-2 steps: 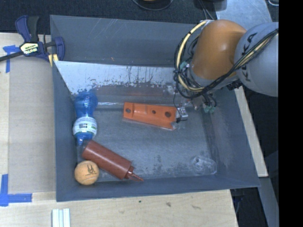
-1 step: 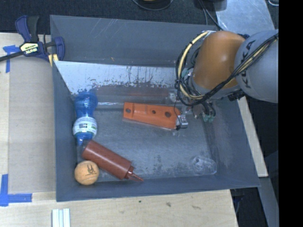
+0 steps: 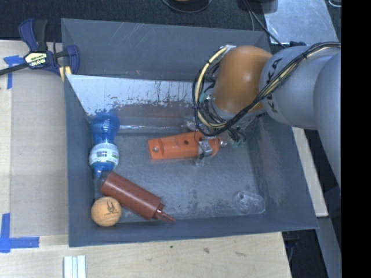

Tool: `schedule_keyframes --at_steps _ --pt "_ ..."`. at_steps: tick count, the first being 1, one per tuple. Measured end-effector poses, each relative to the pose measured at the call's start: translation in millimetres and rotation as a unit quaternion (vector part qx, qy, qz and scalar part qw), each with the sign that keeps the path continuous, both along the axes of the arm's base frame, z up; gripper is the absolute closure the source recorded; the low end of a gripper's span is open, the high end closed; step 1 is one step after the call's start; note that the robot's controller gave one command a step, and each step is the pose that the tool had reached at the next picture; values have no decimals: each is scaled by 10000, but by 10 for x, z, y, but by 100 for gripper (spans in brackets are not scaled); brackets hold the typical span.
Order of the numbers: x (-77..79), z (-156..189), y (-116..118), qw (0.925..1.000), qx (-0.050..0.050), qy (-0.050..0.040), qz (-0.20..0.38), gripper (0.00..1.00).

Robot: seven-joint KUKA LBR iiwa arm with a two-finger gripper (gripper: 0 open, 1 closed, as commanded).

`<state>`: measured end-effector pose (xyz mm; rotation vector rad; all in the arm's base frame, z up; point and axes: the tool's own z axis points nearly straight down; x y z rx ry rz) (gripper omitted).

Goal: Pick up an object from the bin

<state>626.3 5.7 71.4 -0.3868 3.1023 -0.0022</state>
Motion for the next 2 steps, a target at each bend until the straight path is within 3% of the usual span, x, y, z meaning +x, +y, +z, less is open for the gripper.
schedule_keyframes --at_steps 1,2 --pt "0 1 0 10000 0 -1 0 100" --pt "-151 670 -69 9999 3 -18 -103 100"
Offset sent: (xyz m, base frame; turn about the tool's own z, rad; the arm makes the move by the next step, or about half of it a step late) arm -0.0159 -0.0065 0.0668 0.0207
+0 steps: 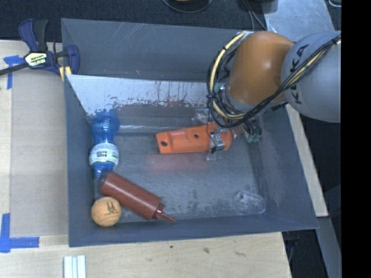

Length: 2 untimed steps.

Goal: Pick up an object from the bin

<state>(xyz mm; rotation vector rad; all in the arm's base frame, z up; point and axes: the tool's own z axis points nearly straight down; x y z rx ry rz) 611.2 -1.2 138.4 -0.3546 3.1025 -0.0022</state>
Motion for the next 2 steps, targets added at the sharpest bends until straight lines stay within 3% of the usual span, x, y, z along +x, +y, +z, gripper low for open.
schedule_keyframes --at_steps 1,2 --pt "0 0 0 10000 0 0 1 100" --pt "27 797 -67 9998 -2 1 189 100"
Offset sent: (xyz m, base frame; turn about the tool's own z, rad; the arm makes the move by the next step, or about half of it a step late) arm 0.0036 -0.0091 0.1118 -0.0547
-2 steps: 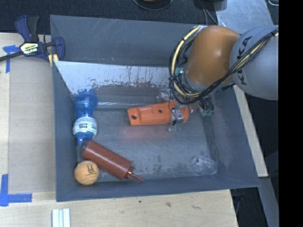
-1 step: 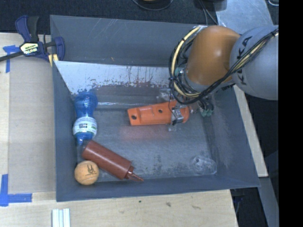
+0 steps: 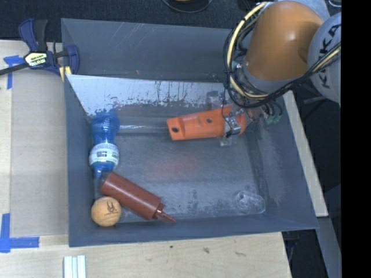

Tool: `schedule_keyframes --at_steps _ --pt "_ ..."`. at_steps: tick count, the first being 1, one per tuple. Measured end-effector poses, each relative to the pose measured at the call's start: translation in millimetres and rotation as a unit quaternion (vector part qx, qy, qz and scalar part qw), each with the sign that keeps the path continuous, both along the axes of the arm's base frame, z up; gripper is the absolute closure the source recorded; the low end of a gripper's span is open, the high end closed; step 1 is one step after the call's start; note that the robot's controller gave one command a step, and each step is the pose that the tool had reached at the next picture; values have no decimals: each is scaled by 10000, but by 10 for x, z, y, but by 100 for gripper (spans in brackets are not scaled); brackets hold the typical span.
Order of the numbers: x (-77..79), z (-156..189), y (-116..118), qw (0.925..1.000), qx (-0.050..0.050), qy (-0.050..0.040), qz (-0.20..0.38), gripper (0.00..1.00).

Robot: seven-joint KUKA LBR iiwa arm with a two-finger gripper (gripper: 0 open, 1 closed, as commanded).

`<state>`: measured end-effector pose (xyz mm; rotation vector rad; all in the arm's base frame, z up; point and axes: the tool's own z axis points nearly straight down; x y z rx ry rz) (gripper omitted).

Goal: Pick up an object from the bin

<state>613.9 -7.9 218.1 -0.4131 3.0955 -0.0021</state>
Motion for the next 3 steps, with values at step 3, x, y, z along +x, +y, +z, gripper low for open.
schedule_keyframes --at_steps 3 --pt "55 431 555 9990 17 -65 -442 100"
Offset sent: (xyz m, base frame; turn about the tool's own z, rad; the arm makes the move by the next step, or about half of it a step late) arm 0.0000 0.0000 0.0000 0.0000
